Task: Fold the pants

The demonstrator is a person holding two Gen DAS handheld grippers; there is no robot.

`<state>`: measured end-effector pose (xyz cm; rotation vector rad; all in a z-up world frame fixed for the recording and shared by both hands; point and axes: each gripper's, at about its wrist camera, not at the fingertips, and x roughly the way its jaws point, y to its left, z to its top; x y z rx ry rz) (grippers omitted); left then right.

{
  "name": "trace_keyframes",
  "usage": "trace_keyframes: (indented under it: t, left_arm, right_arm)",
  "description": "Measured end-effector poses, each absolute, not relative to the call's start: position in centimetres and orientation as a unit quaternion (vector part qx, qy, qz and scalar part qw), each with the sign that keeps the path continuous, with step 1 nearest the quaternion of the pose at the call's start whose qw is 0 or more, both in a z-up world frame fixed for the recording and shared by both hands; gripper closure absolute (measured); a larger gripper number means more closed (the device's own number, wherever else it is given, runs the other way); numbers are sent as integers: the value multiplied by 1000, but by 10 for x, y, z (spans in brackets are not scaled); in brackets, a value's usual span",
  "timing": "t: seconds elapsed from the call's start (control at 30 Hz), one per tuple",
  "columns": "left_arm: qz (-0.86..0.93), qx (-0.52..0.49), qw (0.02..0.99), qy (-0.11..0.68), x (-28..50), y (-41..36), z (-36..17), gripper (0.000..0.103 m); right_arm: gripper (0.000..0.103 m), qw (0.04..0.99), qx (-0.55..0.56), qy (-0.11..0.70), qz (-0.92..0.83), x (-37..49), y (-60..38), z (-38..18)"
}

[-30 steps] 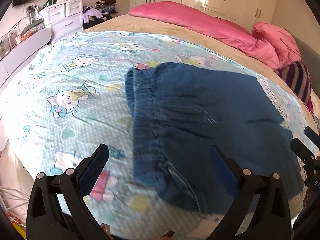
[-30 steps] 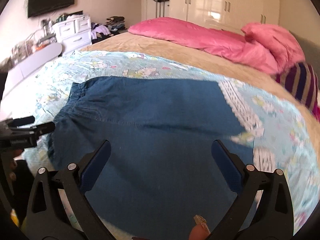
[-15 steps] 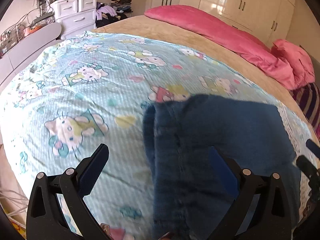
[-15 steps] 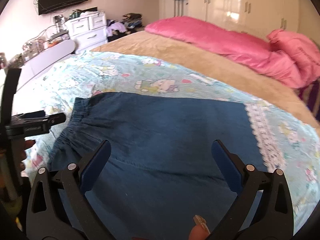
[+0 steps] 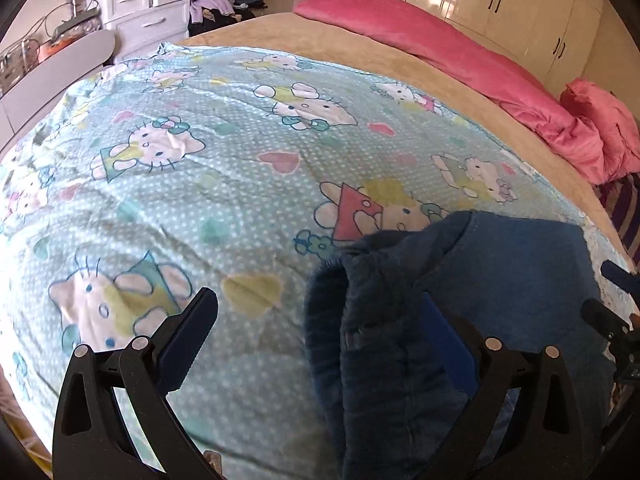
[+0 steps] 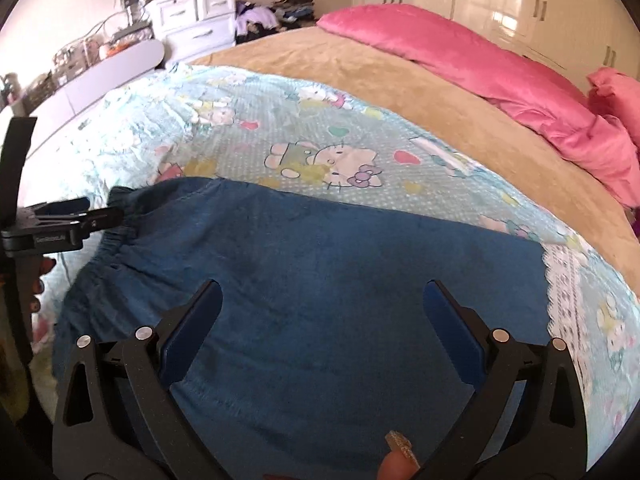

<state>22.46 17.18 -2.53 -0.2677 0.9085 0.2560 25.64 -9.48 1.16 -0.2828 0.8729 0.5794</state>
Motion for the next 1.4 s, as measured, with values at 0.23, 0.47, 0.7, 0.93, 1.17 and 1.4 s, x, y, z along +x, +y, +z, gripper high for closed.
trace_keyframes:
  t: [0.23, 0.47, 0.7, 0.93, 1.17, 1.4]
  left_arm:
    - [99, -97, 886, 443, 249, 173, -38, 28]
    - [58, -82, 898, 429, 244, 164, -39, 75]
    - [50, -74, 918, 386, 219, 156, -20, 80]
    - [35, -71, 931, 356, 204, 148, -5, 82]
    - [38, -44, 934, 354, 204, 141, -4, 82]
    - [41, -59, 933, 353, 201, 149, -4, 82]
  right_arm:
    - [8, 844, -161, 423, 288, 288, -73, -5]
    - [8, 835, -205, 423, 286, 308, -51, -19]
    - [8, 826, -264, 399, 299, 311, -33, -21]
    - [8, 805, -325, 382, 316, 309, -11, -26]
    - [47, 786, -329, 382, 358, 300, 2, -29]
    - [92, 798, -283, 379, 372, 274, -11, -13]
